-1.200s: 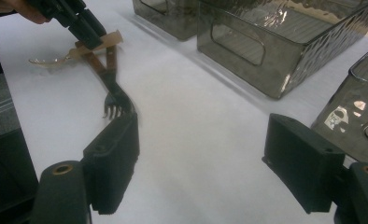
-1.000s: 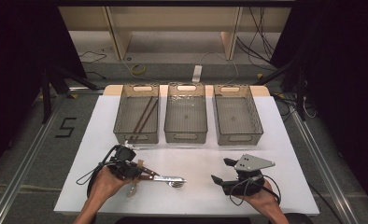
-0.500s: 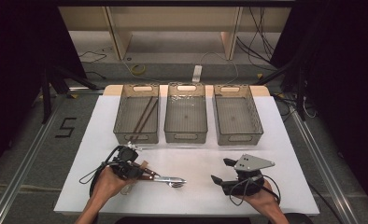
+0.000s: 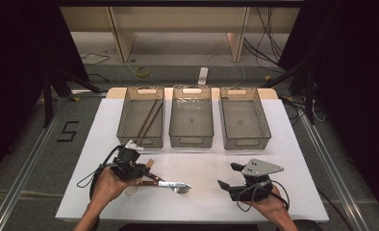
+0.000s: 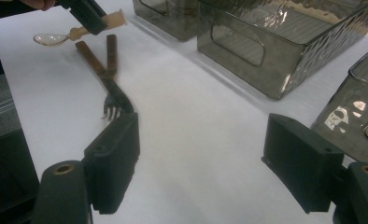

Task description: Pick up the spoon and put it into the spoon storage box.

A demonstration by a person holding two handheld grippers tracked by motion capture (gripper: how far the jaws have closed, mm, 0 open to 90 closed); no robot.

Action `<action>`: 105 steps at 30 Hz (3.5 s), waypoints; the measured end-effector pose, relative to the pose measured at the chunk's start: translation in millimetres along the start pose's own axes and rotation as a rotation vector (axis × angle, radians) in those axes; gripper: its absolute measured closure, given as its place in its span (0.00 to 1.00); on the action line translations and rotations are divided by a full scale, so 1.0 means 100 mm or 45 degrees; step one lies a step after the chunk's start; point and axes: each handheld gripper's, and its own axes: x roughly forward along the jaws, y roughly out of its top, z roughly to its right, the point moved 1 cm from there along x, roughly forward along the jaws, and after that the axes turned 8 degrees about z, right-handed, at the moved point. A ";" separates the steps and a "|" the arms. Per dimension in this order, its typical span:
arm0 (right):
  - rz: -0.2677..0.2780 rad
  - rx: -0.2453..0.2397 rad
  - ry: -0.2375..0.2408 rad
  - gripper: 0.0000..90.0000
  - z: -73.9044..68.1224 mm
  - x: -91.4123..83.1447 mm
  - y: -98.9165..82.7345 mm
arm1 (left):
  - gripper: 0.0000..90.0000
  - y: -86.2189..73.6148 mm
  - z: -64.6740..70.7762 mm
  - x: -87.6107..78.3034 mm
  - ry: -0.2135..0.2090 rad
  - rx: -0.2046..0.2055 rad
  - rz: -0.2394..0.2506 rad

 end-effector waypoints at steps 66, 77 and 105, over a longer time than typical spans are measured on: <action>0.026 0.025 0.008 0.31 0.04 -0.01 -0.02 | 0.83 1.45 -0.13 0.41 -0.118 -0.081 0.327; 0.029 0.023 0.014 0.31 0.04 -0.01 -0.02 | 0.83 1.66 -0.14 0.49 -0.095 -0.081 0.362; 0.031 0.027 0.033 0.31 0.03 -0.01 -0.02 | 0.82 1.78 -0.09 0.95 -0.018 -0.035 0.335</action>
